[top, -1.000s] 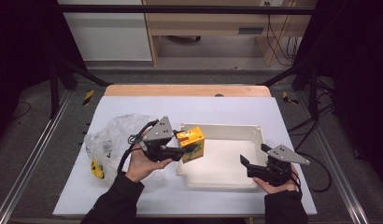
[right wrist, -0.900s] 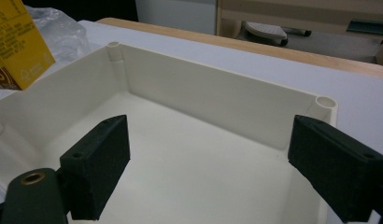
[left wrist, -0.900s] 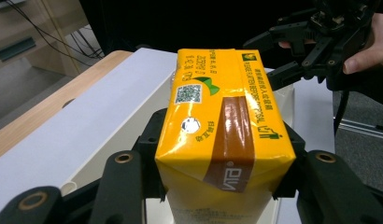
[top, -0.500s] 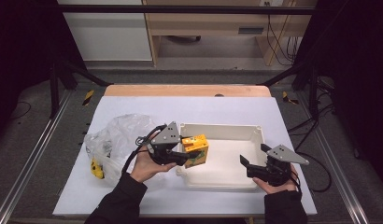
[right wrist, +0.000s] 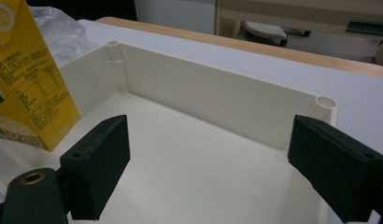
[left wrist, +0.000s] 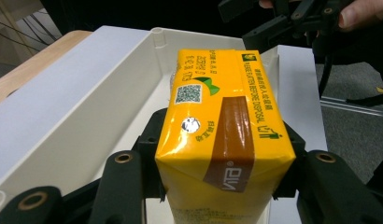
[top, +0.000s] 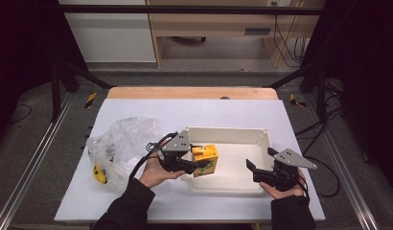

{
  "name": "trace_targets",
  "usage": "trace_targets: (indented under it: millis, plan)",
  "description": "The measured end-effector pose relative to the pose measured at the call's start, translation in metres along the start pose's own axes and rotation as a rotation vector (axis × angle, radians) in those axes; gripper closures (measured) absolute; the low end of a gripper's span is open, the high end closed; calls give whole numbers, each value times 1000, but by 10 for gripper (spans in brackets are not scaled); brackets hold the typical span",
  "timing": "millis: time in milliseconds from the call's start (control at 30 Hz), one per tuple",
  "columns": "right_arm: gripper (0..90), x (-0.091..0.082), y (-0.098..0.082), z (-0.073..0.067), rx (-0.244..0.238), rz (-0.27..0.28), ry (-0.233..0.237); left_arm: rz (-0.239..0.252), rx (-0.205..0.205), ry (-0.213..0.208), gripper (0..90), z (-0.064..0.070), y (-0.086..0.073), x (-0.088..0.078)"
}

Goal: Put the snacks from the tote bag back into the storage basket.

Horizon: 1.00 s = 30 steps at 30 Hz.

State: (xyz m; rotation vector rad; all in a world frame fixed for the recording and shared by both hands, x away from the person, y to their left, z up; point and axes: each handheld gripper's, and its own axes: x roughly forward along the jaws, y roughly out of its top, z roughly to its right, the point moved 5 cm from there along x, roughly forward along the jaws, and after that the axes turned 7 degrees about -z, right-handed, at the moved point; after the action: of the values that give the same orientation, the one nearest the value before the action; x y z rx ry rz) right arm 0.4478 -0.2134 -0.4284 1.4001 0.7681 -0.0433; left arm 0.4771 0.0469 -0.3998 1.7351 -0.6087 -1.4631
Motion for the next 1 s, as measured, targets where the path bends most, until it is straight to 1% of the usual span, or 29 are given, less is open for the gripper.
trace_targets:
  millis: [67,167,367,467,500,633,700,767,800,867,1000]
  plan:
    - [132,0,0,0,2,0,-1,-2,8,-5,509,1,-1,3]
    - [132,0,0,0,2,0,-2,3,7,-22,508,2,-4,6]
    - [132,1,-1,0,0,-4,-1,-27,21,-37,508,2,-9,13]
    - [132,1,-1,1,2,-3,0,-20,18,-49,508,3,-11,15]
    - [132,1,-1,1,3,-3,-1,-29,22,-53,508,3,-13,16]
    - [133,1,-1,0,-1,-5,-2,-32,18,-61,508,3,-16,20]
    - [133,1,-1,0,-2,-6,-2,-40,26,-62,508,2,-18,20]
    - [133,2,-1,1,-2,-7,-2,-37,24,-64,508,2,-19,22]
    - [133,2,-2,1,-1,-7,-2,-44,31,-65,508,1,-21,22]
    - [133,1,-2,1,-1,-7,-2,-39,21,-72,508,1,-23,23]
    - [133,2,-1,0,-2,-7,-3,-57,33,-79,508,1,-27,26]
